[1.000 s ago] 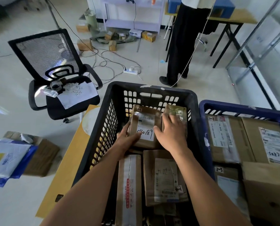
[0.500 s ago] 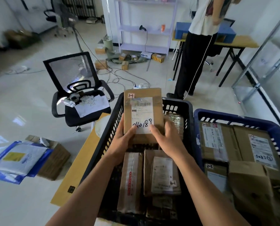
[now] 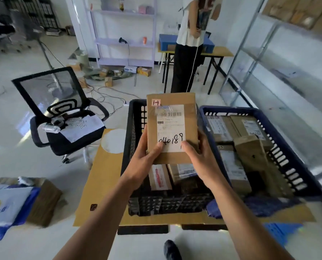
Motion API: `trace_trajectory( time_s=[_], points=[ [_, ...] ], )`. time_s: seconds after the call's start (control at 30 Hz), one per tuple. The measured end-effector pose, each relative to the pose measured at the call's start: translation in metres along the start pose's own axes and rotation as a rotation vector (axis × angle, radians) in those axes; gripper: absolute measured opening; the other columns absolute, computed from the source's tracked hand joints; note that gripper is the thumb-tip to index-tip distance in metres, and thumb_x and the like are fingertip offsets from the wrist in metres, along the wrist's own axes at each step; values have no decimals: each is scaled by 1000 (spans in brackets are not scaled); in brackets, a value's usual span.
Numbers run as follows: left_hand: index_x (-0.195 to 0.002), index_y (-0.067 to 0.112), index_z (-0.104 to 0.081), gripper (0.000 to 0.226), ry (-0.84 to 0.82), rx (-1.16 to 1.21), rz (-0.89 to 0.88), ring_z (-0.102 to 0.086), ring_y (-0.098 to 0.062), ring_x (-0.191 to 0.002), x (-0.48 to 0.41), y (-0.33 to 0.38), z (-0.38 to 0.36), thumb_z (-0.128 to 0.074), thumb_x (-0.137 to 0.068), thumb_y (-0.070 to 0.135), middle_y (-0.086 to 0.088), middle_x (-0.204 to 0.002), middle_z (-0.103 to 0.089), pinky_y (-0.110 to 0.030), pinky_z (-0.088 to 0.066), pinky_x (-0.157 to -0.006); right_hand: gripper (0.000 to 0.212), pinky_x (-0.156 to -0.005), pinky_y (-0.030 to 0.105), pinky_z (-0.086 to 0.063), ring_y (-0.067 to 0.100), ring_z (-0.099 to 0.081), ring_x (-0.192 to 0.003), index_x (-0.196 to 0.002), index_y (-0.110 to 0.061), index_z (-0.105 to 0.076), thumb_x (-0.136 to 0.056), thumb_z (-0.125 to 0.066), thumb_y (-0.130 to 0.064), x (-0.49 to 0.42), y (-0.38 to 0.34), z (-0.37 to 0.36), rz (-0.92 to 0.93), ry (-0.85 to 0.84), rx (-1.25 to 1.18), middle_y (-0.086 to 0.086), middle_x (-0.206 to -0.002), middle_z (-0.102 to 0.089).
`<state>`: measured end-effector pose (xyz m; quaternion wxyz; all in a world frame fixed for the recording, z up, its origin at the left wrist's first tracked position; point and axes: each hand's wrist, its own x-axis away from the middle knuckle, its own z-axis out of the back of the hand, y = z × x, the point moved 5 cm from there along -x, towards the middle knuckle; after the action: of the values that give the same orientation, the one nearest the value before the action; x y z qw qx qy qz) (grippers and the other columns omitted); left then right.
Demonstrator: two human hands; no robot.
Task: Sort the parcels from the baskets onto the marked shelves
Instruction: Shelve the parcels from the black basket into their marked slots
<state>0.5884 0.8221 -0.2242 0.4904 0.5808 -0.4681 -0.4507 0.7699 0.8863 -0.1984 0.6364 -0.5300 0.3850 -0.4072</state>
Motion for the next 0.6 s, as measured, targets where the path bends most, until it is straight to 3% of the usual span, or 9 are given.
trace_trajectory(
  time_s=[0.1,0.2,0.27,0.4,0.53,0.6],
  points=[
    [-154,58,-24,63,-151,16,18,-53,-8,-136,25,0,-13,-59,-102,49,19,-152,-49,-33,-53,-103,68,-88,20,-57,1,-65,-119,-141,-53,-44,-79,-71,-61,48,-5,11,4,155,31,-16,-134,-65],
    [-154,56,-28,59,-222,7,53,-39,-2,-145,44,-1,-28,-48,-99,64,24,-159,-38,-46,-41,-117,67,-81,17,-58,-1,-69,-111,-141,-50,-44,-80,-70,-58,96,-13,33,5,290,55,-23,-123,-71],
    [-155,47,-34,63,-218,-127,42,-36,-4,-147,54,-1,-41,-43,-97,69,19,-160,-39,-47,-32,-122,64,-74,13,-58,-6,-69,-106,-139,-56,-45,-80,-69,-59,130,-18,51,-2,372,94,-24,-121,-70],
    [-152,37,-41,66,-189,-556,-76,-51,9,-124,74,1,-79,-43,-96,71,10,-150,-48,-27,-46,-100,64,-73,10,-56,-9,-64,-109,-141,-60,-43,-81,-66,-61,205,-17,88,-28,560,122,-19,-133,-63],
    [-151,33,-42,55,-287,-784,-206,-51,-18,-132,115,-9,-134,-54,-101,53,-2,-153,-48,-43,-46,-109,70,-75,15,-58,-2,-69,-108,-142,-50,-49,-76,-70,-59,299,2,124,-89,807,73,-23,-123,-69],
    [-150,30,-44,56,-358,-873,-277,-44,-25,-139,144,-17,-164,-55,-100,52,-3,-153,-48,-52,-40,-115,63,-87,33,-62,5,-71,-109,-142,-46,-51,-82,-72,-51,352,19,139,-136,896,51,-20,-121,-72]
  ],
)
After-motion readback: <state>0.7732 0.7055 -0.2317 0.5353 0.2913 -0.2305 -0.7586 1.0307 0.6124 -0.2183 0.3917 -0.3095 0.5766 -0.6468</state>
